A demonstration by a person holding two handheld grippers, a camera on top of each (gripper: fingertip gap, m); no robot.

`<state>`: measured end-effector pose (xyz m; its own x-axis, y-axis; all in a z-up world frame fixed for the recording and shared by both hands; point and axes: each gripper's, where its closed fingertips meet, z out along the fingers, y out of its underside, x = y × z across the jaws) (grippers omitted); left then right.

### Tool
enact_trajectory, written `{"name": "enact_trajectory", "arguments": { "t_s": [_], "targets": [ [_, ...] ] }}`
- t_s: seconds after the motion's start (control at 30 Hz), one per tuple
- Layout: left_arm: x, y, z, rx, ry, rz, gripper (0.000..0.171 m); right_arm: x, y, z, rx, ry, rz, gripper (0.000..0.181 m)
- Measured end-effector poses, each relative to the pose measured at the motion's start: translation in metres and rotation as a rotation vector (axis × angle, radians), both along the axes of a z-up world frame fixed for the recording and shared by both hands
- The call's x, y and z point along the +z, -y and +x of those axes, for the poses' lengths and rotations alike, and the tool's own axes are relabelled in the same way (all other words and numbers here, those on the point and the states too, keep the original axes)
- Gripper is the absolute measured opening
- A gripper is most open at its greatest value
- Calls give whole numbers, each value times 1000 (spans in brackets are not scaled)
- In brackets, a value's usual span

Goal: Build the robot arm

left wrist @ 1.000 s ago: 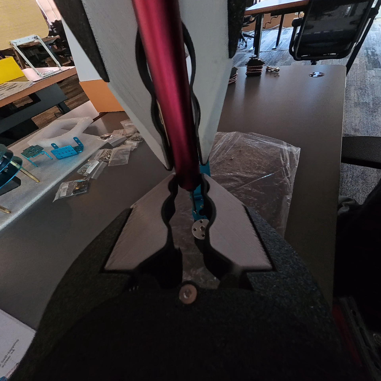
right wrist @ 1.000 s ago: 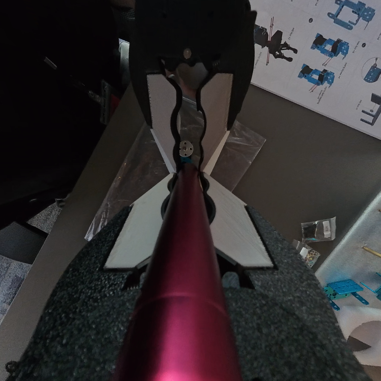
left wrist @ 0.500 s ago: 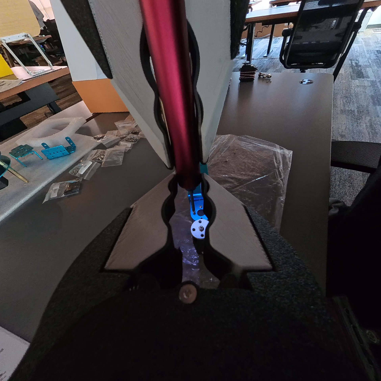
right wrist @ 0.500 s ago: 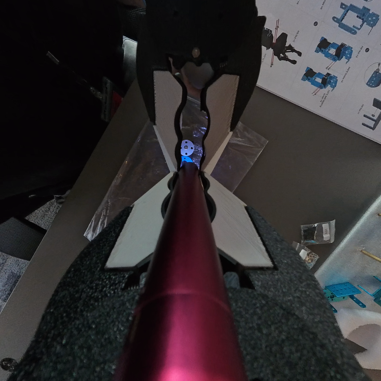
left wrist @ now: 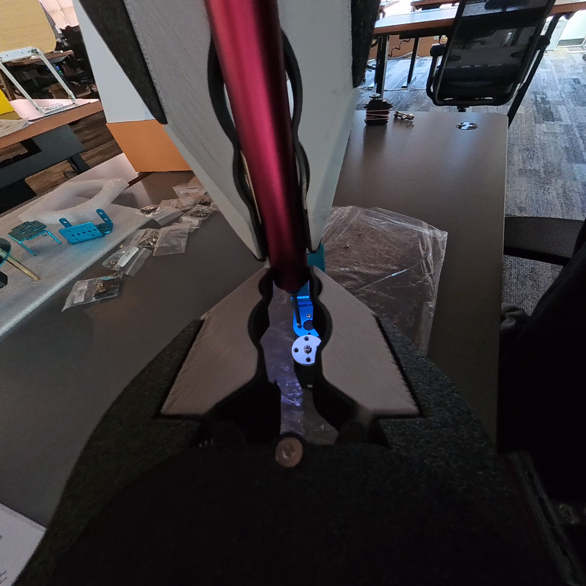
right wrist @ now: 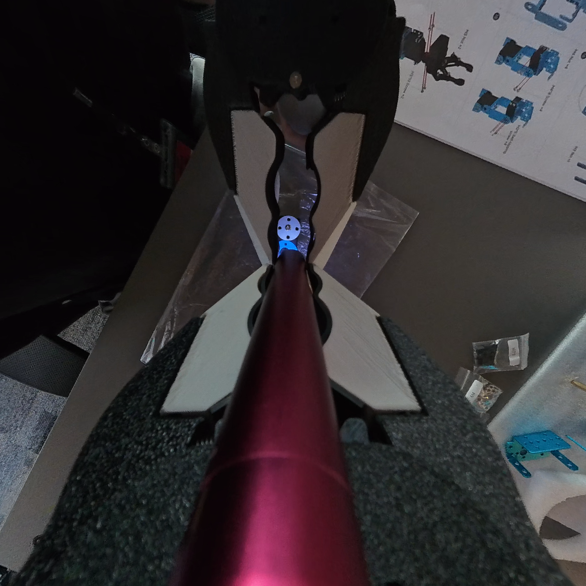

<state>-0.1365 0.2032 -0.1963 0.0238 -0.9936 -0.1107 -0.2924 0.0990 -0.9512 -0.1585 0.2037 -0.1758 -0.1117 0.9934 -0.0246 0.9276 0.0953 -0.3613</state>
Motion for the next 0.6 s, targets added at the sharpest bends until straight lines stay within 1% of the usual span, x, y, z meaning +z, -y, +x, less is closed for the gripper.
{"name": "enact_trajectory", "arguments": {
  "t_s": [0.23,0.3,0.33,0.37,0.4,0.43,0.47,0.53,0.6],
  "targets": [
    [-2,-5,-1,13,-14,-5,21,-1,-4,0,-10,-7,-3,22],
    [-5,-4,-6,6,-51,1,20,-1,-4,-1,-9,5,-4,22],
    [-7,-6,-12,20,-75,2,28,-1,-2,0,-6,20,-17,22],
    [-9,-8,-18,29,-96,-9,42,0,-1,1,-9,33,-34,22],
    [-12,-9,-24,24,-113,-26,47,0,-2,1,-3,30,-10,22],
    [-16,-7,-29,4,-136,-37,47,-1,-5,1,7,26,29,21],
    [-21,-3,-31,-22,-161,-38,47,-1,-4,2,9,31,30,22],
    [-32,5,-28,-54,-198,-27,47,0,2,3,-2,39,-15,22],
    [-47,6,-23,-53,-261,-1,46,0,3,3,-3,42,-4,22]
  ]
}}
